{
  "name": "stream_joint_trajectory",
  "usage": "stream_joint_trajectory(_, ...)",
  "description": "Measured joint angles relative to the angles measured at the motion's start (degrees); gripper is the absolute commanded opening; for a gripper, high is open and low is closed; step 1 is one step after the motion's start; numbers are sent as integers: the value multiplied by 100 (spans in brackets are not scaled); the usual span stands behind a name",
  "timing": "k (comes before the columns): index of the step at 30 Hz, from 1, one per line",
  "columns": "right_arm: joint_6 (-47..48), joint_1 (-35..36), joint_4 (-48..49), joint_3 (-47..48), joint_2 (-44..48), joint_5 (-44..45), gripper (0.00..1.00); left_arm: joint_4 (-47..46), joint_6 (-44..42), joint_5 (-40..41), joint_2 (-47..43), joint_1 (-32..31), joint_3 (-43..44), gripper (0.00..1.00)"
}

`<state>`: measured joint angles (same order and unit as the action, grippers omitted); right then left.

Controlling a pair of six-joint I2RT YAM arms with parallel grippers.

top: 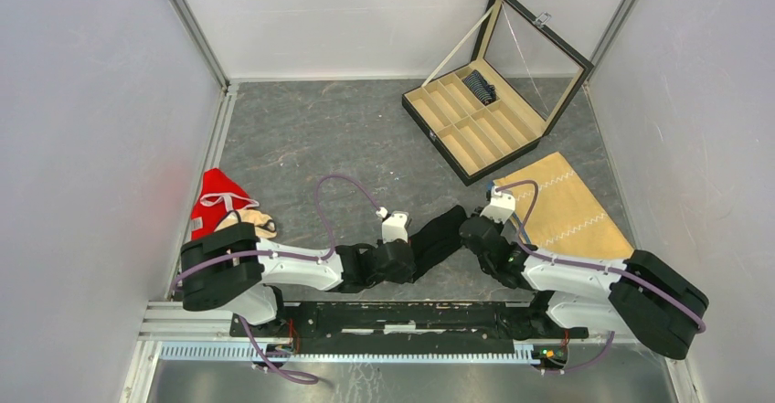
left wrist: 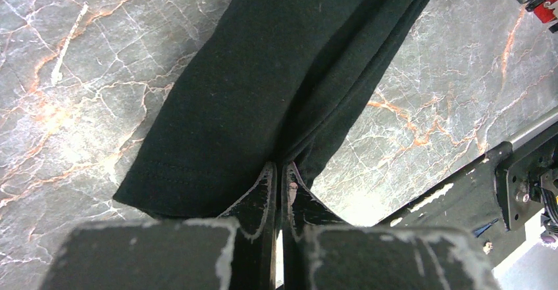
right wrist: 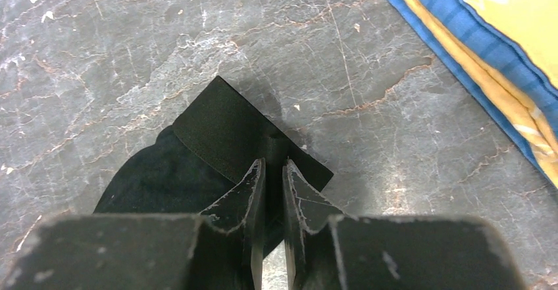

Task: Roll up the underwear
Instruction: Fold the underwear at the center of the board.

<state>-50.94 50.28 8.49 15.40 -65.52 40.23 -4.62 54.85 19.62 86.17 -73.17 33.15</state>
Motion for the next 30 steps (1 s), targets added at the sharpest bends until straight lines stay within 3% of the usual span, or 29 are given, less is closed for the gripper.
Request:
stream_joint_trajectory(6, -26, -4, 133, -109, -66, 101, 18, -31, 0, 2, -20, 0, -57, 2)
stream_joint_trajectory(12, -35, -83, 326, -140, -179, 103, 29, -72, 0, 2, -31, 2, -85, 2)
stream_joint_trajectory(13, -26, -94, 323, -140, -177, 101, 31, -70, 0, 2, -31, 0, -85, 4)
stream_joint_trajectory(17, 70, -118, 243, -138, -109, 83, 36, -7, -15, -4, -31, 0, -9, 31)
stream_joint_trajectory(20, 153, -122, 120, -138, -4, 61, 37, 46, -79, -39, -57, 0, 79, 44)
stream_joint_trajectory(30, 293, -129, -210, -57, 236, -133, 56, 1113, -479, -258, -673, -17, 120, 60)
